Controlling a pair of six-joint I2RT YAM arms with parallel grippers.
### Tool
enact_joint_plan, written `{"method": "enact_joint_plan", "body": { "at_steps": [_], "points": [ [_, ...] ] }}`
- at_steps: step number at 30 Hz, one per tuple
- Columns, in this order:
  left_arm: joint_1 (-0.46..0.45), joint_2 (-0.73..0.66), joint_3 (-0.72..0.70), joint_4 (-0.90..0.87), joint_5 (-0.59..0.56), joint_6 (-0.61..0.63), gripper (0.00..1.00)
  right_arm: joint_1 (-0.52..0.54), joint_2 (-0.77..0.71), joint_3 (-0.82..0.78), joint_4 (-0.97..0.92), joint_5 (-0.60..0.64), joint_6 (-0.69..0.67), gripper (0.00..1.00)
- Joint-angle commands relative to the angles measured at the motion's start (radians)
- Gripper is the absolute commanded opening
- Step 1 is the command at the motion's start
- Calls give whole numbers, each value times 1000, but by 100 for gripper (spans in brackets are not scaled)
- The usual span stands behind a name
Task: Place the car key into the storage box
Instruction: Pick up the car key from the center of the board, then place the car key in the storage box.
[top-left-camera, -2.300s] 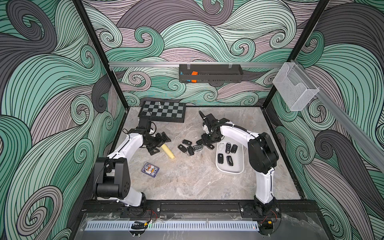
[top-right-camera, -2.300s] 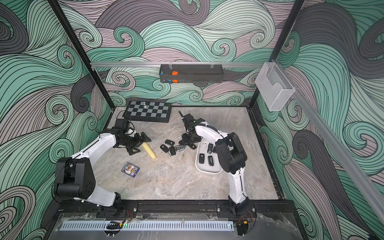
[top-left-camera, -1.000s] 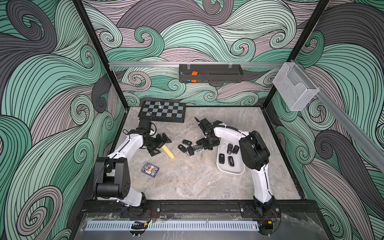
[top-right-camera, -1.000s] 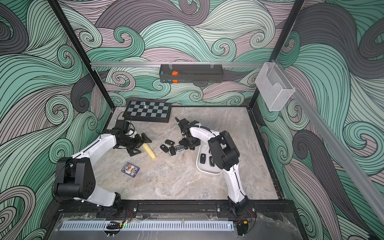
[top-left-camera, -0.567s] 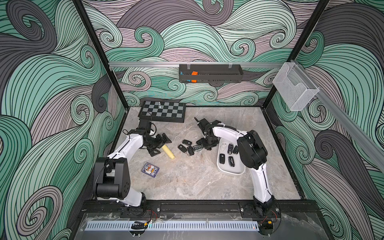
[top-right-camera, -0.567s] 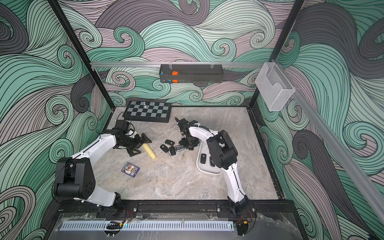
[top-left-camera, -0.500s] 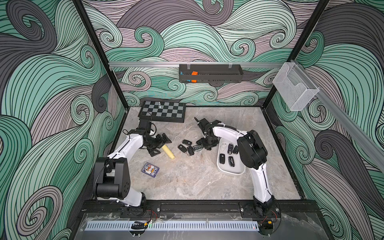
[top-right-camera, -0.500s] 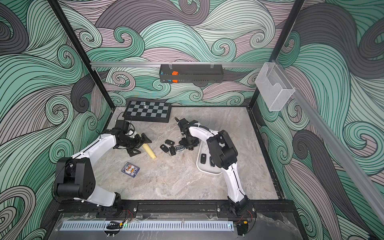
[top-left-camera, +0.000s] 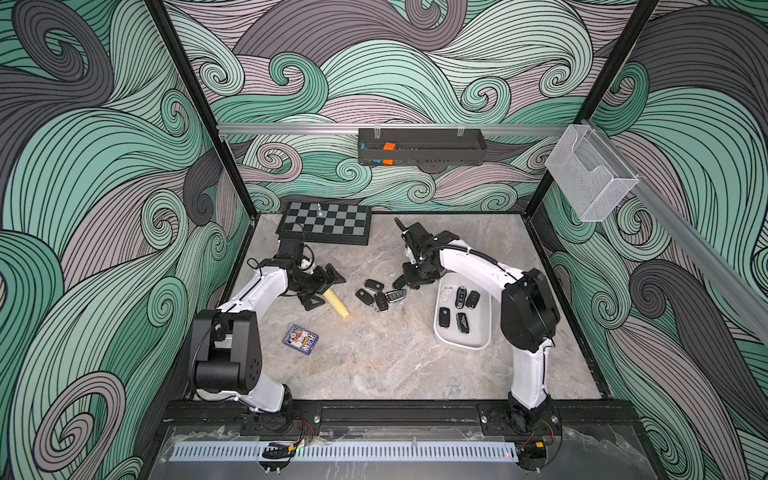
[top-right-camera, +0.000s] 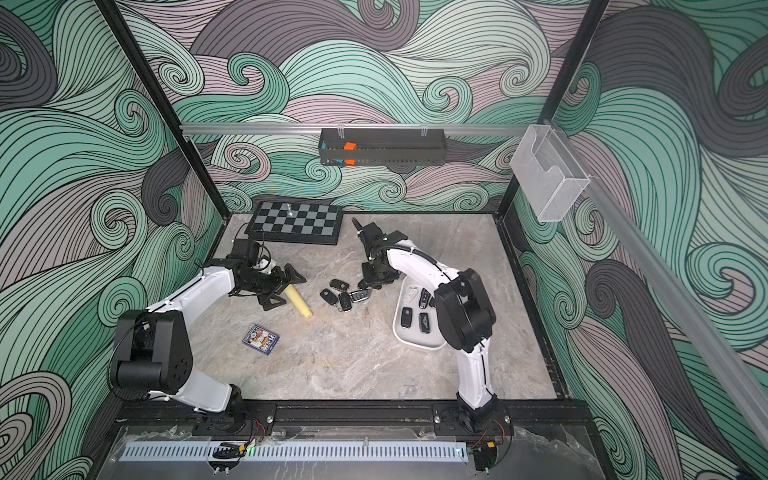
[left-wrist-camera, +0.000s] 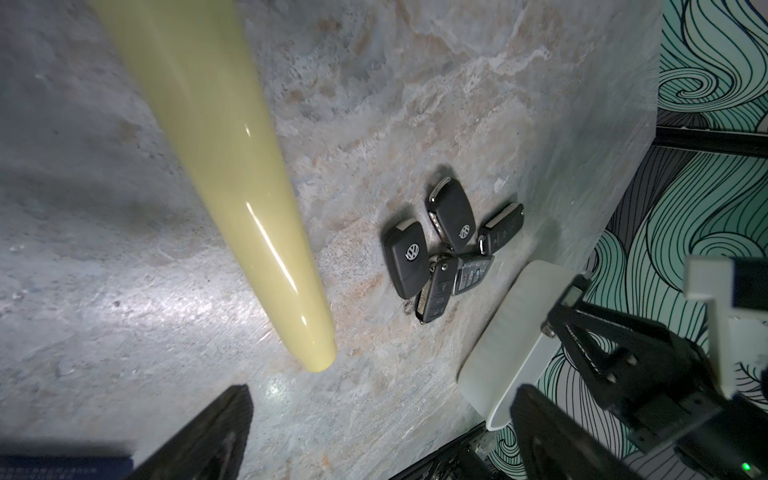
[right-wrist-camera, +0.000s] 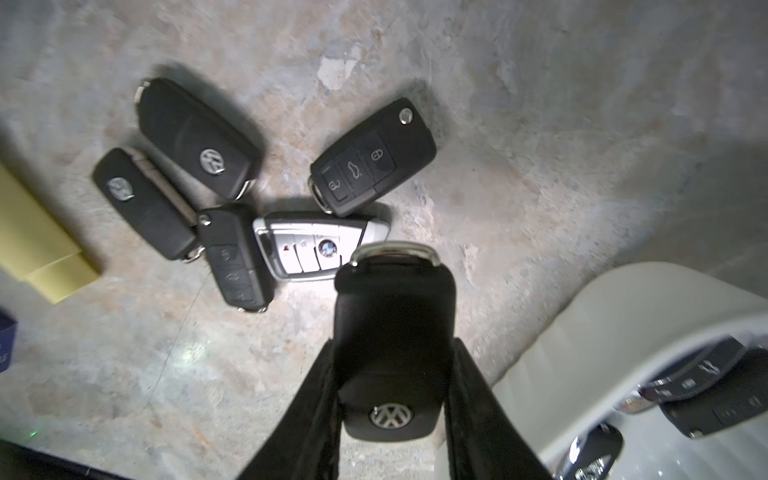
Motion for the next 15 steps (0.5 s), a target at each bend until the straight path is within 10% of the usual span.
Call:
{"method": "enact_joint_plan", "body": {
  "at_steps": [1, 15],
  "points": [
    [-15, 32, 13, 57, 30, -38, 98, -8, -103, -62, -14, 19, 26, 22],
    [-171, 145, 129, 35, 38, -32, 98, -72, -455, -436, -16, 89, 44, 24]
  ]
}}
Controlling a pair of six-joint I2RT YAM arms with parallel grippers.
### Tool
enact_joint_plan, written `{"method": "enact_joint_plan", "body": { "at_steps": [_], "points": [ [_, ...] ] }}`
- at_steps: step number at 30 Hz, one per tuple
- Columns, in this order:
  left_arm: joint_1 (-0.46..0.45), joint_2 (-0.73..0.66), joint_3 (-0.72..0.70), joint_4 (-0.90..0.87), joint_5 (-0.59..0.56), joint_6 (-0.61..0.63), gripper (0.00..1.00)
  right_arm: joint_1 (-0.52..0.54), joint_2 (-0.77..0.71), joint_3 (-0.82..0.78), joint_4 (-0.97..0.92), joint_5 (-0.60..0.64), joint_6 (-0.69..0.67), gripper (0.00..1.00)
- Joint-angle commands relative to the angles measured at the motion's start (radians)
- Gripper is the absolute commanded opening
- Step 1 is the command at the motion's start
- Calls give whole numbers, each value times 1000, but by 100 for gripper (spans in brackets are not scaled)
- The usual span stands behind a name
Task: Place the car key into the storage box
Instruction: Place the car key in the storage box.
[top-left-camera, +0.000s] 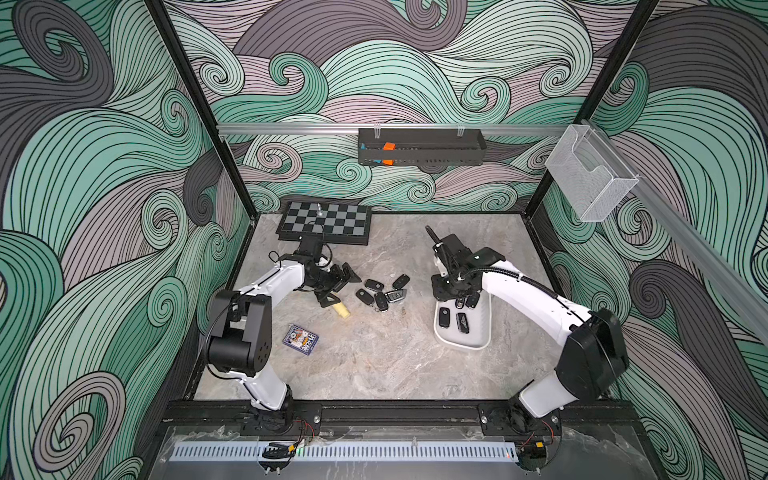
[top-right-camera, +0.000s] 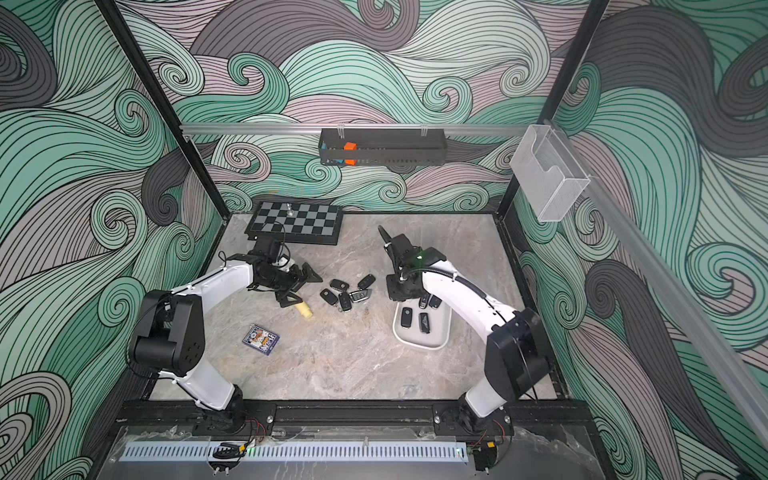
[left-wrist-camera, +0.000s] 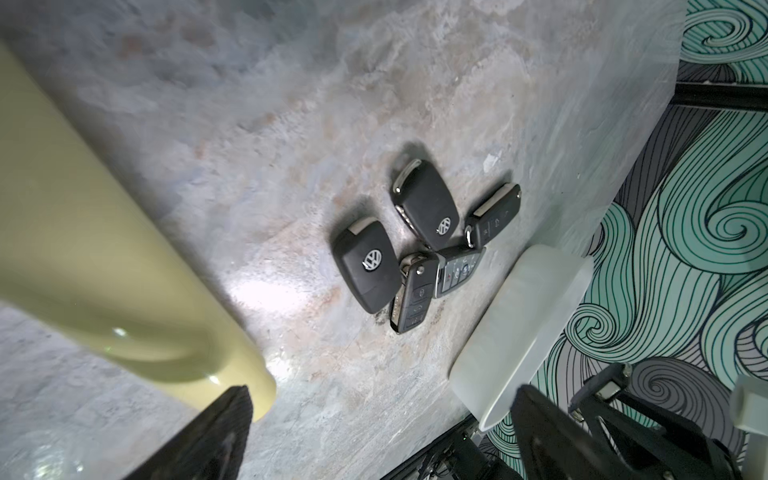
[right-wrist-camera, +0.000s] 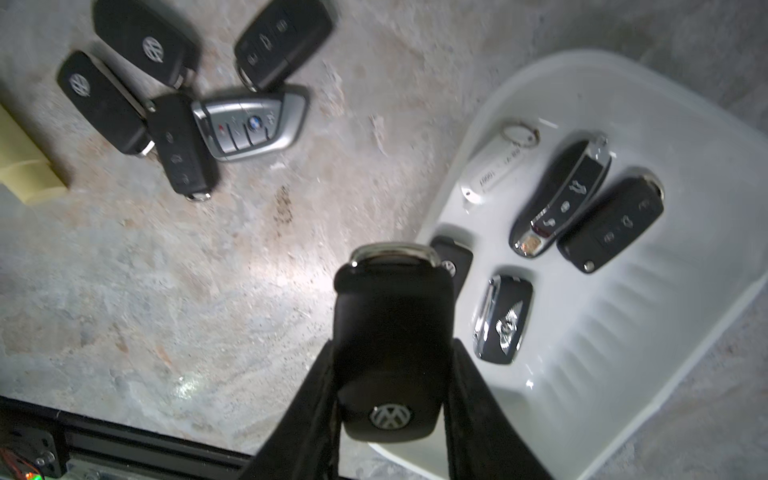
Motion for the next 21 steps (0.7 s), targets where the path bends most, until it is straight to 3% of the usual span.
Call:
{"method": "enact_joint_plan", "body": {
  "at_steps": [1, 10, 21],
  "points": [
    [-35, 22, 55, -21, 21, 21, 98, -29, -64, -81, -12, 33, 27, 24],
    [-75, 8, 64, -56, 9, 62, 98, -82, -71, -234, -12, 110, -20, 24],
    [-76, -8, 75, -82, -2, 87, 97, -87, 95, -216, -36, 320, -88, 24]
  ]
}}
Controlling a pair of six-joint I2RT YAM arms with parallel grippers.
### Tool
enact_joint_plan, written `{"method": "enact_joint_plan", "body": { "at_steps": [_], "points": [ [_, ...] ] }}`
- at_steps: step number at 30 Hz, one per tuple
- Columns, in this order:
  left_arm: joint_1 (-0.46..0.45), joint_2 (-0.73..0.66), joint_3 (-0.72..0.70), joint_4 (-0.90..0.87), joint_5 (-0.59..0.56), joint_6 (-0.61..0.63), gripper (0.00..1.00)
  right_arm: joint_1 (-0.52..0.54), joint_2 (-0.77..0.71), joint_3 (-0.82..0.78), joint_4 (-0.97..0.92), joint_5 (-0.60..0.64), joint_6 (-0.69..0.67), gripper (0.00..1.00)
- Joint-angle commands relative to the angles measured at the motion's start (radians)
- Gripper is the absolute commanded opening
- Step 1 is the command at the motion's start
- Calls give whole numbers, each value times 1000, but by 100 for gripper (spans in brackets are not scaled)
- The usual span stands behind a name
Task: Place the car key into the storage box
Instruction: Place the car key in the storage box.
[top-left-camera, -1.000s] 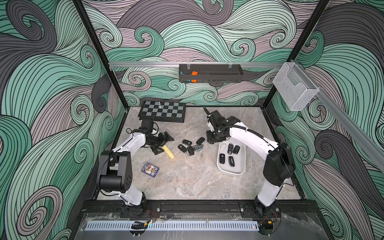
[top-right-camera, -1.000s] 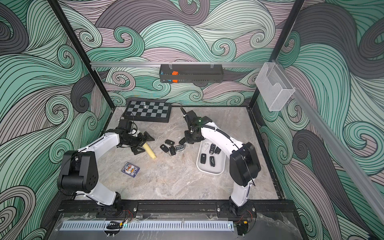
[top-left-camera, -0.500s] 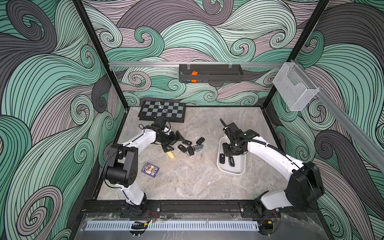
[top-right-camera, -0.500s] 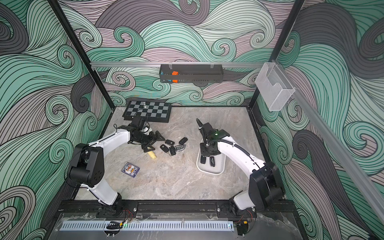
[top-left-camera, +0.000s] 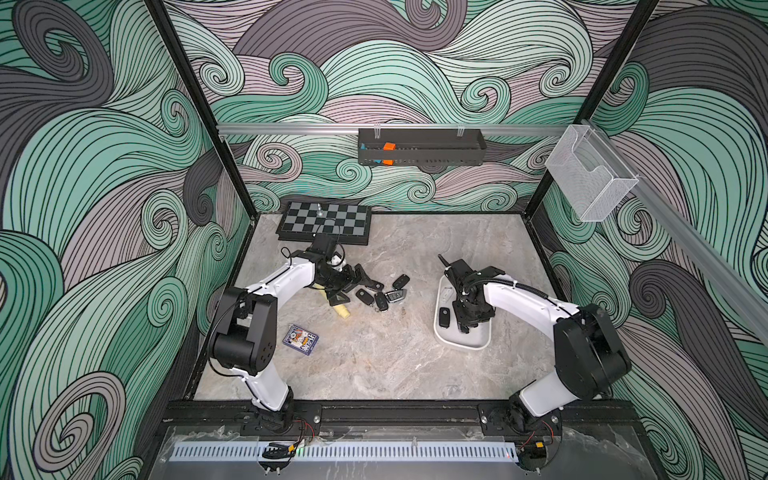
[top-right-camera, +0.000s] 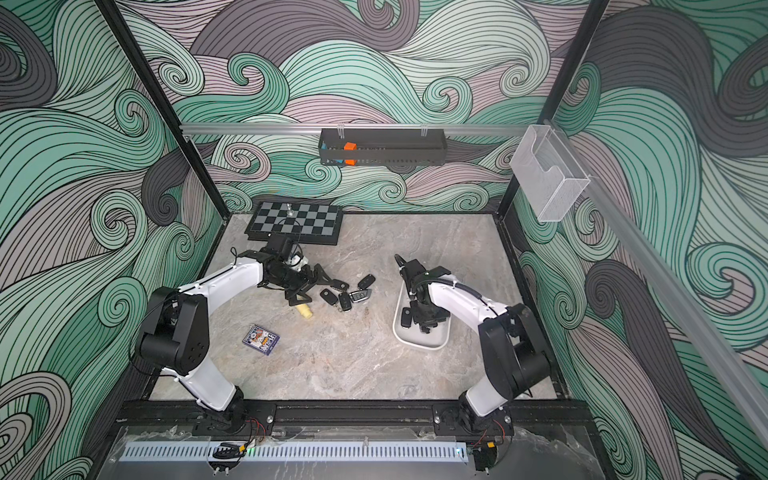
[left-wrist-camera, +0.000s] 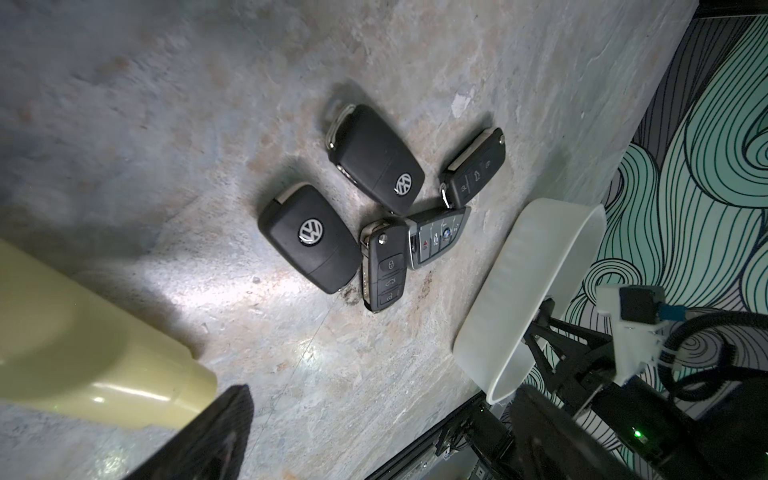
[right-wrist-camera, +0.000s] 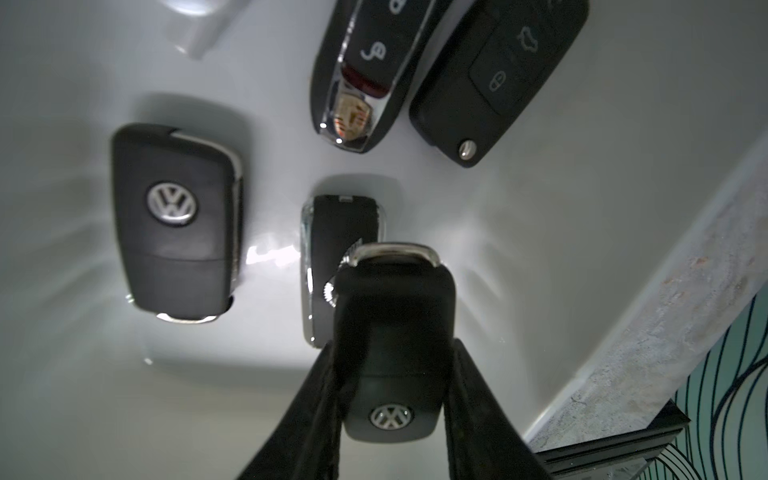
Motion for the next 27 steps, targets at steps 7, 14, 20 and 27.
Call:
{"method": "enact_joint_plan", "body": {
  "at_steps": [7, 14, 20, 27],
  "points": [
    [-1, -28, 34, -47, -6, 34, 98, -10, 115, 23, -25, 110, 1, 24],
    [-1, -32, 31, -49, -3, 36, 97, -10, 176, 18, -5, 59, 16, 24],
    [-1, -40, 27, -47, -3, 36, 97, -10, 152, 16, 30, -19, 9, 31],
    [-1, -55, 17, -41, -2, 36, 98, -11, 107, 27, 35, -42, 29, 48]
  ]
}}
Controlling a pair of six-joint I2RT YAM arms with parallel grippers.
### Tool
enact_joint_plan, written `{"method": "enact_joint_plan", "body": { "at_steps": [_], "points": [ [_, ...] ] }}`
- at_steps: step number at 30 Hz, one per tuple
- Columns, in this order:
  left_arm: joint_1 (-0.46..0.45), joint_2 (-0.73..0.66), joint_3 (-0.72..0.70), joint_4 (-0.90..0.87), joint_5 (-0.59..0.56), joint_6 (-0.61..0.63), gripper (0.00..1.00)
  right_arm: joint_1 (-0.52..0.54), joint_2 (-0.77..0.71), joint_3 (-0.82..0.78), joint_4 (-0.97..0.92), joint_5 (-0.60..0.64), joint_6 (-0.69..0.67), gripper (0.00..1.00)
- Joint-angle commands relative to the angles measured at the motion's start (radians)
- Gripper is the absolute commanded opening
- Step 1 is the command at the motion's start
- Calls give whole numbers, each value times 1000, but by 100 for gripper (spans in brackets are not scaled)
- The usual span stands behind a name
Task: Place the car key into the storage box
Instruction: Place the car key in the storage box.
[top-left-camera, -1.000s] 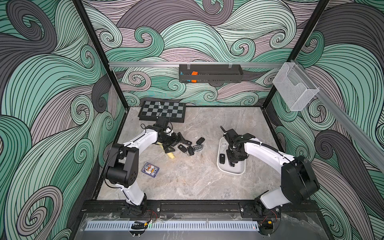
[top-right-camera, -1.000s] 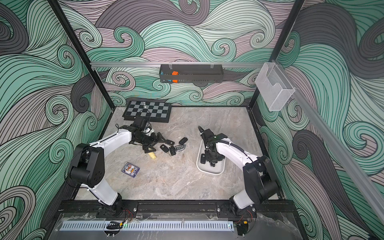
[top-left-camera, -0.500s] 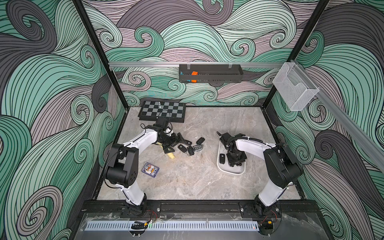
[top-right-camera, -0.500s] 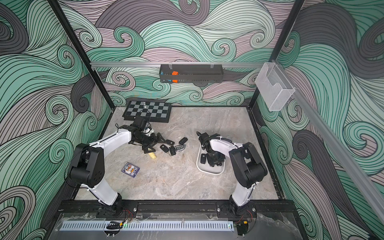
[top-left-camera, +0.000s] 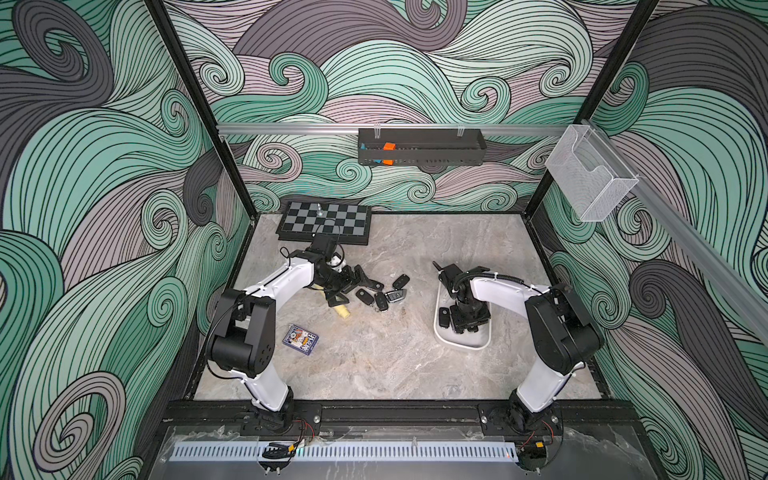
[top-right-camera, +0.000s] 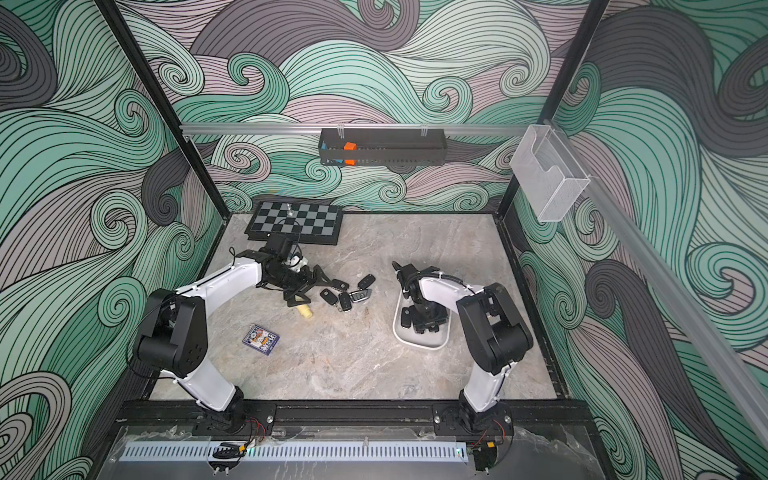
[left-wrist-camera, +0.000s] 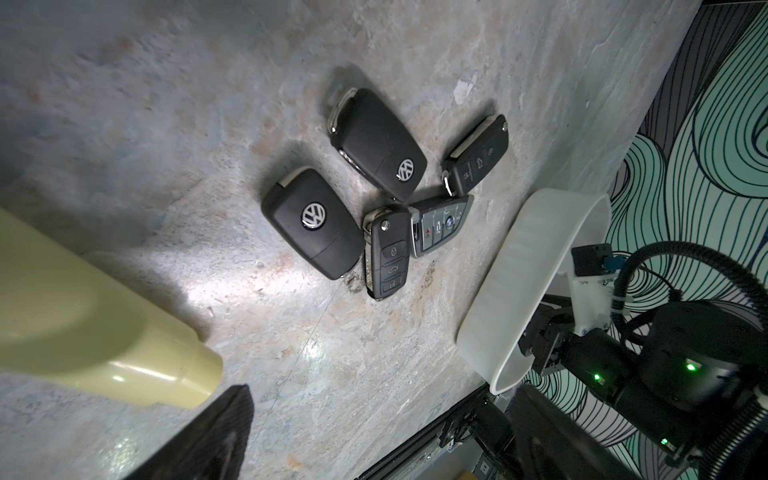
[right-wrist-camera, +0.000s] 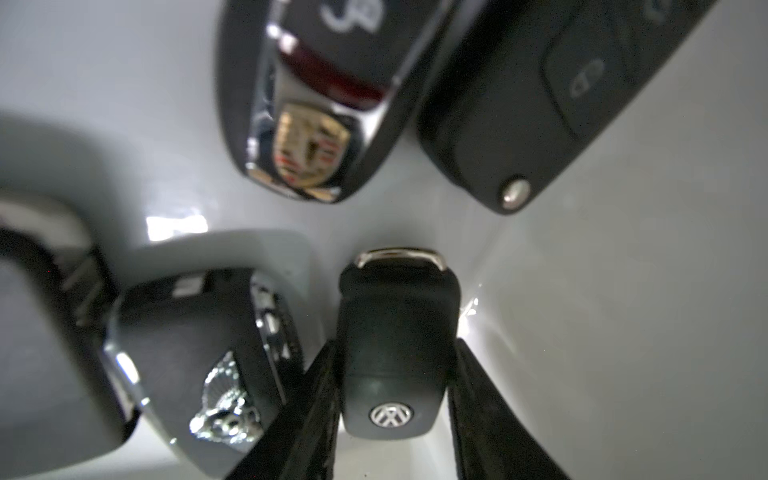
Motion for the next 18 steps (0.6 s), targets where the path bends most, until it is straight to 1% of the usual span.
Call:
{"method": "enact_joint_plan", "body": {
  "at_steps": [1, 10, 12, 13, 14, 15, 16, 18],
  "points": [
    [-2, -38, 14, -10, -1, 19, 97, -4, -50, 13, 10, -41, 31, 49],
    [-2, -45, 1, -12, -7, 26, 97, -41, -242, 19, -4, -57, 66, 58],
    [-2, -45, 4, -18, -23, 35, 98, -46, -276, 25, -6, -66, 63, 65],
    [-1, -44, 8, -26, -32, 41, 97, -47, -298, 27, -7, -77, 62, 71],
    [-2, -42, 14, -40, -41, 47, 97, -47, -321, 32, -6, -91, 64, 82],
    [-1, -39, 20, -52, -48, 53, 97, -47, -340, 36, -6, -104, 71, 95],
    [-2, -36, 26, -65, -55, 59, 97, -47, -364, 40, -6, -119, 83, 99],
    [-3, -29, 37, -79, -67, 66, 97, -47, -398, 47, -3, -148, 107, 99]
  ]
}}
